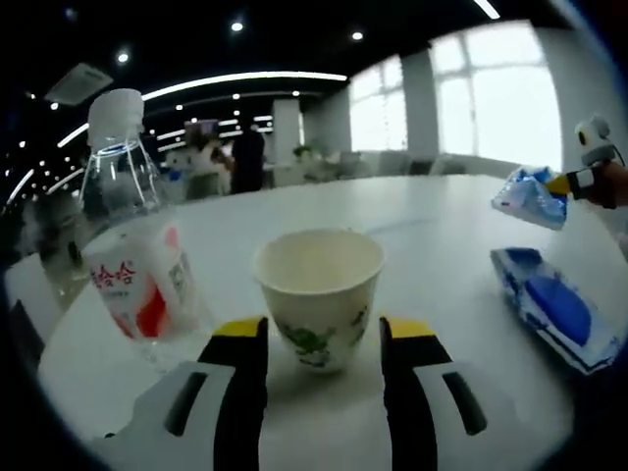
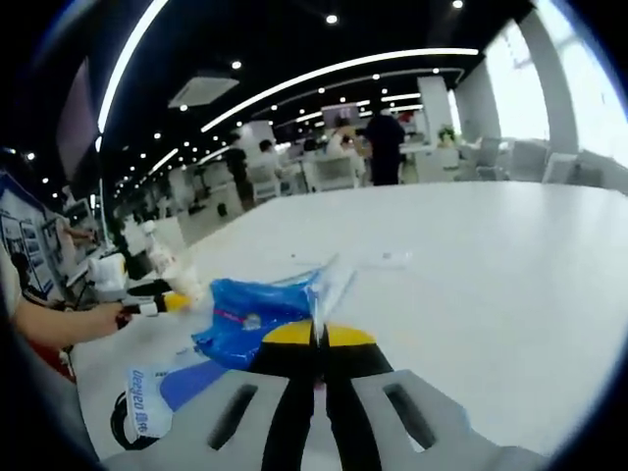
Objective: Arrange the tabletop items into an orderly group along one side of the table until the central work area is clear of visible clutter.
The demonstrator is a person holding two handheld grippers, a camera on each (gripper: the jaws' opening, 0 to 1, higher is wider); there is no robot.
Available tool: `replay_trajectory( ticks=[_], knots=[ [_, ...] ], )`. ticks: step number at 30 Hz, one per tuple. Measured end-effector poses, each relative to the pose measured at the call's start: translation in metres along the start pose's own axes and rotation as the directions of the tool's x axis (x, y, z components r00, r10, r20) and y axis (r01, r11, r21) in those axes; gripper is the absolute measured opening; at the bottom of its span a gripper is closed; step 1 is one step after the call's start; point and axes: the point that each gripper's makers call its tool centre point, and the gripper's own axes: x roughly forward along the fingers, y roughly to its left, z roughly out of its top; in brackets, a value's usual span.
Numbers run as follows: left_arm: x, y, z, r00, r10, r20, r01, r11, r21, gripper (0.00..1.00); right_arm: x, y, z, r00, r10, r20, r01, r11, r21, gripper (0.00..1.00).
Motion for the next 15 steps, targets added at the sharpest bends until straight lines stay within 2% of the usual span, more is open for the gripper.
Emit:
replay_trajectory(
  ticks=[5,8,12,15],
  knots=[
    [-0.004,-0.002,-0.001,1.0,-0.009,-0.011,0.008,1.0,-0.016,0.45,-0.003,-0.006,0.002,1.0,-0.005,0.006,0.005,1.0,0.007,0.02],
    [-0.009,-0.006,-0.003,0.999,-0.039,-0.032,0.037,0.998,-0.046,0.47,-0.003,-0.013,0.002,1.0,-0.013,-0.001,0.013,1.0,-0.009,0.02],
    [-0.018,-0.009,-0.005,0.997,-0.058,-0.051,0.056,0.998,-0.039,0.51,-0.006,-0.022,0.003,1.0,-0.024,0.0,0.024,1.0,-0.003,0.02],
    [-0.025,-0.015,-0.009,0.994,-0.095,-0.062,0.088,0.991,-0.097,0.56,-0.008,-0.03,0.002,0.999,-0.033,-0.006,0.033,0.999,-0.014,0.02]
  ],
)
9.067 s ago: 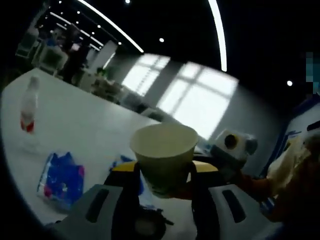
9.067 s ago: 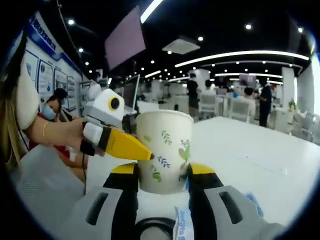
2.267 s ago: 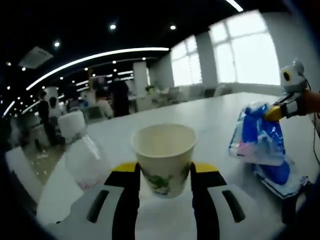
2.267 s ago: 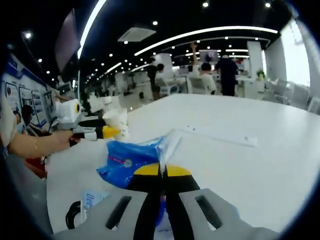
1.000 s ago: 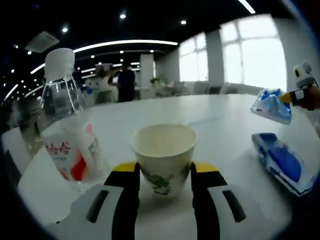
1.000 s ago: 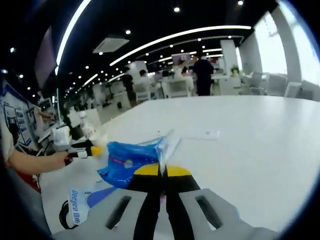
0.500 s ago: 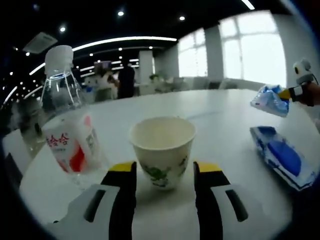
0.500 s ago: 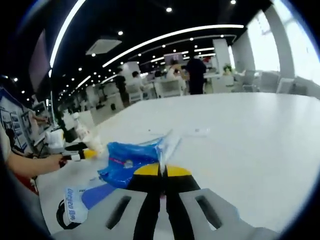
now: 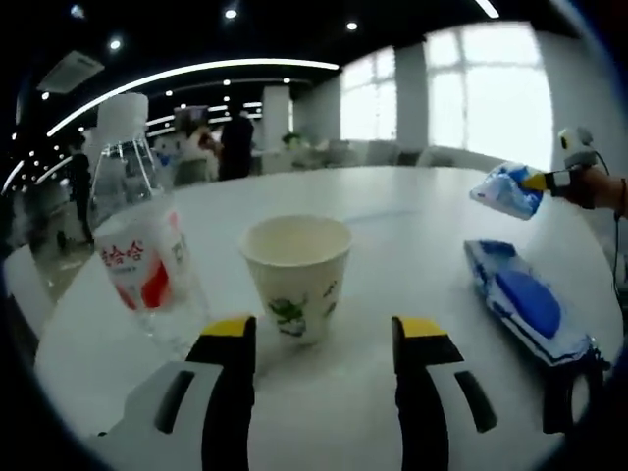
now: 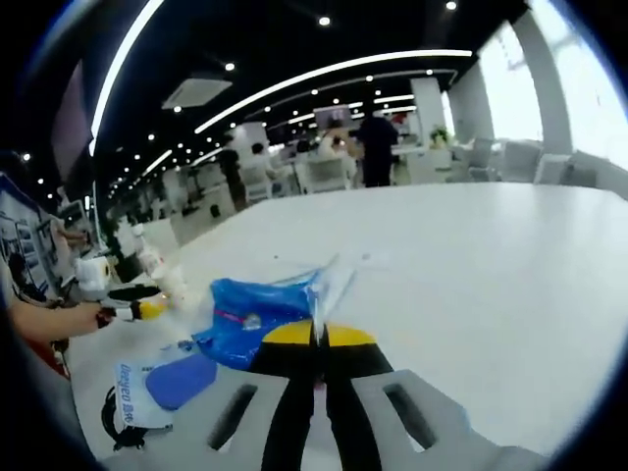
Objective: Arrange the tabletop items into an orderly group along one side of the table until the central work area is clear of visible clutter.
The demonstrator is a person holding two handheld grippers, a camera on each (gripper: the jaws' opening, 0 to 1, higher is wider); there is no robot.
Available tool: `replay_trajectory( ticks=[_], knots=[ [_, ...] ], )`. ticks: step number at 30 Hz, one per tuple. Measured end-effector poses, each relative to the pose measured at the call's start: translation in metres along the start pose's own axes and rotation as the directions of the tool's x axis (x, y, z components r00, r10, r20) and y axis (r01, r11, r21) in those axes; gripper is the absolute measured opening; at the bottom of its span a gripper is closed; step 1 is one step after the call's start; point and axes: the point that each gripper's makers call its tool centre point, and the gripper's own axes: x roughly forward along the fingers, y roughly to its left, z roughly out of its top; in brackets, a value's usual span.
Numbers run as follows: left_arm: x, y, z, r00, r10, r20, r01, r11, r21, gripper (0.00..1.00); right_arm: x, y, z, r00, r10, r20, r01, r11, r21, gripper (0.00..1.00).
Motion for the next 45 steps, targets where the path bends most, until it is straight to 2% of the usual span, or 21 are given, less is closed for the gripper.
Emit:
replay_trajectory(
  ticks=[7,11,14,18,24,32,37,41,45],
  knots=[
    [-0.012,-0.003,-0.012,0.999,-0.006,-0.046,0.006,1.0,0.006,0.6,-0.001,-0.012,-0.004,1.0,-0.005,-0.013,0.005,1.0,-0.003,0.02],
    [-0.021,-0.006,-0.011,0.999,-0.017,-0.045,0.018,1.0,0.018,0.69,-0.001,-0.019,-0.007,1.0,-0.012,-0.024,0.012,1.0,-0.01,0.02],
    [-0.028,-0.008,-0.008,0.999,-0.039,-0.034,0.039,0.999,-0.005,0.78,-0.002,-0.023,-0.008,0.999,-0.019,-0.03,0.018,1.0,-0.015,0.02],
    [-0.036,-0.01,-0.002,0.998,-0.056,-0.017,0.055,0.998,-0.007,0.84,-0.003,-0.03,-0.01,0.999,-0.027,-0.036,0.026,0.999,-0.023,0.02],
    [-0.042,-0.008,0.0,0.999,-0.045,-0.02,0.045,0.999,0.023,0.99,-0.002,-0.04,-0.014,0.999,-0.035,-0.032,0.035,0.999,-0.007,0.02],
    [-0.053,-0.016,0.007,0.998,-0.057,0.004,0.056,0.997,0.057,0.99,-0.003,-0.053,-0.021,0.998,-0.054,-0.036,0.054,0.999,0.006,0.02],
    [-0.058,-0.02,0.01,0.997,-0.072,-0.001,0.072,0.994,0.082,0.99,-0.001,-0.057,-0.024,0.998,-0.057,-0.029,0.057,0.998,0.004,0.02],
    [-0.069,-0.027,0.013,0.996,-0.093,-0.008,0.094,0.993,0.071,0.99,-0.001,-0.061,-0.027,0.998,-0.065,-0.025,0.065,0.998,0.013,0.02],
    [-0.081,-0.034,0.021,0.995,-0.1,0.012,0.099,0.992,0.076,0.99,0.0,-0.066,-0.036,0.996,-0.078,-0.033,0.078,0.997,0.009,0.02]
  ],
)
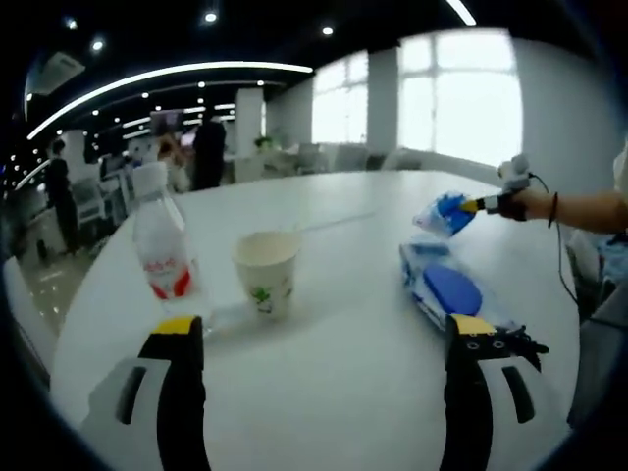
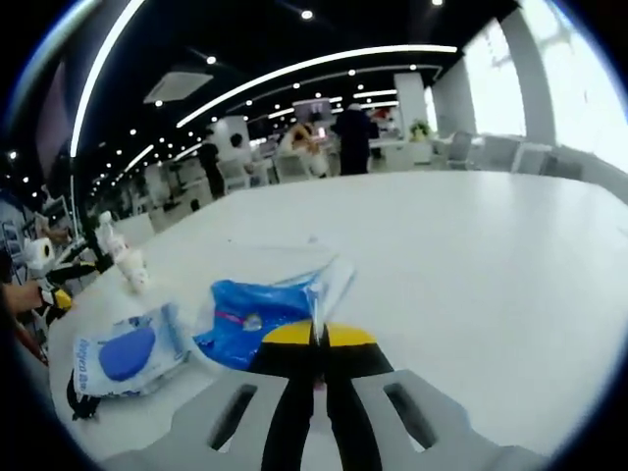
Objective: Arrange the tabletop items into an orderly group along one side of the table until the central work area is clear of visible clutter.
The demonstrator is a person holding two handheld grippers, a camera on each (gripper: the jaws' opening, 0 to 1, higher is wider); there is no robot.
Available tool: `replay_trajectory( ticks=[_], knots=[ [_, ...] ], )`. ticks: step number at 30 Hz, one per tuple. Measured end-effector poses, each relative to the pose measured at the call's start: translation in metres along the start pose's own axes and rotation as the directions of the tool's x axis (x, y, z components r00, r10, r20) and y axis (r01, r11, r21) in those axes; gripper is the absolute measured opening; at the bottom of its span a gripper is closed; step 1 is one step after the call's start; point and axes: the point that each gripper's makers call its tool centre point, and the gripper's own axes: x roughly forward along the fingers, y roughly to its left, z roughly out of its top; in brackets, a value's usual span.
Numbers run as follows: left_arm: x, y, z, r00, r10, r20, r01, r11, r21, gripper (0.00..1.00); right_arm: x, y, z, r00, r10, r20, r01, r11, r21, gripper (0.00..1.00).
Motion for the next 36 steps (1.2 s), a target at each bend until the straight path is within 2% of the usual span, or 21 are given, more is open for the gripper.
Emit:
replay_trajectory(
  ticks=[3,13,16,20,27,36],
  knots=[
    [-0.006,-0.005,0.004,1.0,-0.01,0.002,0.01,1.0,-0.004,0.99,0.001,-0.002,-0.006,1.0,-0.003,-0.014,0.003,1.0,0.0,0.02],
    [-0.02,-0.023,0.008,0.999,-0.034,-0.012,0.034,0.998,0.055,0.99,0.007,-0.006,-0.011,0.999,0.004,-0.032,-0.005,1.0,-0.027,0.02],
    [-0.021,-0.016,0.005,1.0,-0.011,-0.021,0.013,0.996,0.086,0.99,0.009,-0.01,-0.016,0.999,-0.003,-0.043,0.002,1.0,-0.025,0.02],
    [-0.024,-0.01,0.005,1.0,0.009,-0.011,-0.008,0.998,0.065,0.99,0.009,-0.014,-0.023,0.999,-0.011,-0.047,0.01,1.0,-0.019,0.02],
    [-0.023,0.0,-0.005,0.998,0.039,-0.045,-0.035,0.996,0.087,0.97,0.01,-0.019,-0.033,0.998,-0.02,-0.061,0.02,1.0,0.004,0.03],
    [-0.024,-0.003,-0.006,0.998,0.034,-0.047,-0.031,0.996,0.079,0.97,0.014,-0.022,-0.041,0.996,-0.028,-0.081,0.029,1.0,0.007,0.04]
  ],
)
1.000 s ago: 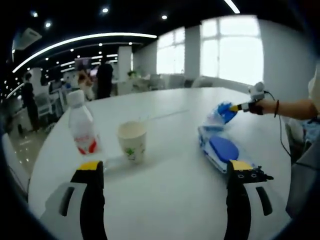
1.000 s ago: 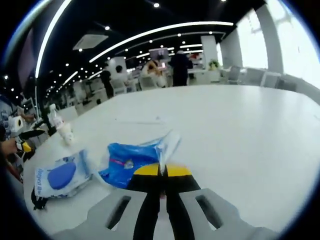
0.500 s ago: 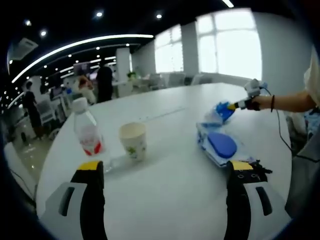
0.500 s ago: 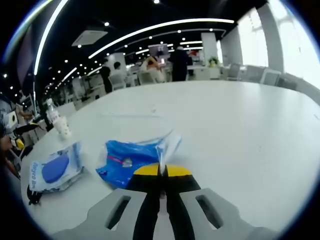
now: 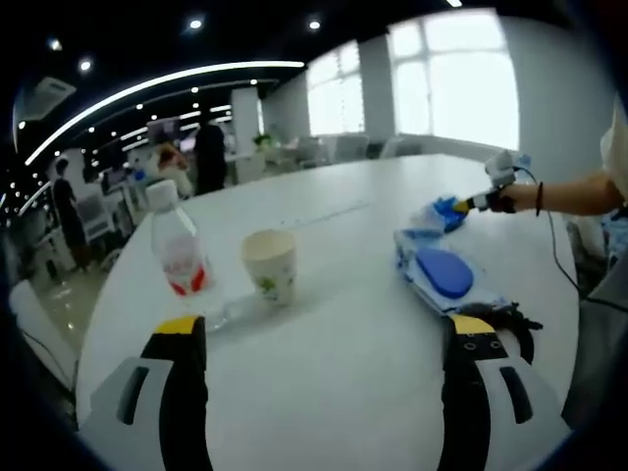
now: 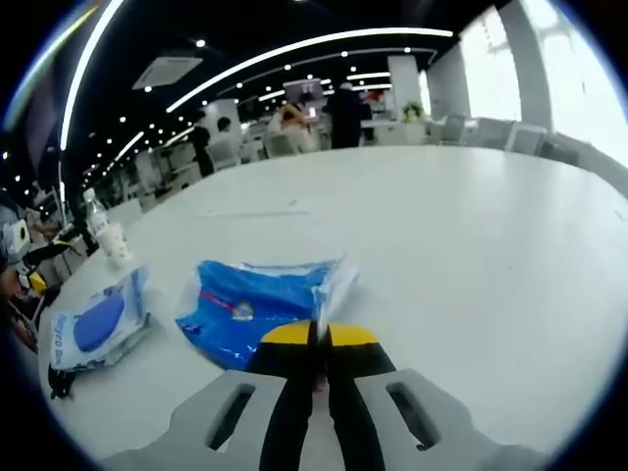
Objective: Arrange the tabletop items into an orderly group along one side of the table until the central work area is clear of visible clutter.
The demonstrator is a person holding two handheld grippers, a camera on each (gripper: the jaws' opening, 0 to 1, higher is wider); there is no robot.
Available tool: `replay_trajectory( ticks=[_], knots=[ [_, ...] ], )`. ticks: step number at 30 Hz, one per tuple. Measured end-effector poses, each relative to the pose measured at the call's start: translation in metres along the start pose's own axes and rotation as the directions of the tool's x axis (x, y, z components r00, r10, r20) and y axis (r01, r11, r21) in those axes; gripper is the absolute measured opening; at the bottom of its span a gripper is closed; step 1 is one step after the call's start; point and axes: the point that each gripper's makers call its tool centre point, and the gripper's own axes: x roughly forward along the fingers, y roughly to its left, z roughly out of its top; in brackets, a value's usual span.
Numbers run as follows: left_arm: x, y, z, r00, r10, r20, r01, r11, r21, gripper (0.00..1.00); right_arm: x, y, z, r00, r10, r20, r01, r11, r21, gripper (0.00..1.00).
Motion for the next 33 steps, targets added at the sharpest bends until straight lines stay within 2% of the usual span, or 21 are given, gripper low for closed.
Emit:
replay_trajectory(
  ticks=[5,10,21,27,30,33],
  knots=[
    [0.001,-0.003,-0.002,1.0,-0.007,-0.009,0.007,1.0,-0.002,0.99,0.001,-0.003,-0.002,1.0,-0.013,-0.028,0.014,1.0,0.004,0.1],
    [0.001,-0.01,-0.001,0.999,-0.03,-0.015,0.031,0.999,0.013,0.99,-0.004,-0.005,0.004,0.999,-0.031,-0.024,0.031,0.999,0.01,0.19],
    [-0.003,-0.016,0.008,0.999,-0.049,-0.002,0.049,0.999,0.013,0.99,-0.017,-0.002,0.013,0.999,-0.049,-0.021,0.05,0.998,0.043,0.54],
    [-0.004,-0.025,0.015,0.997,-0.076,0.004,0.076,0.997,0.006,0.99,-0.023,0.019,0.022,1.0,-0.002,-0.02,0.002,1.0,0.011,0.71],
    [-0.006,-0.028,0.019,0.997,-0.083,0.002,0.083,0.997,0.005,0.99,-0.026,0.033,0.026,0.999,0.026,-0.026,-0.027,0.999,-0.024,0.77],
    [-0.007,-0.032,0.027,0.996,-0.091,0.024,0.091,0.996,0.008,0.99,-0.027,0.047,0.032,0.998,0.056,-0.015,-0.057,0.997,-0.045,0.84]
  ],
)
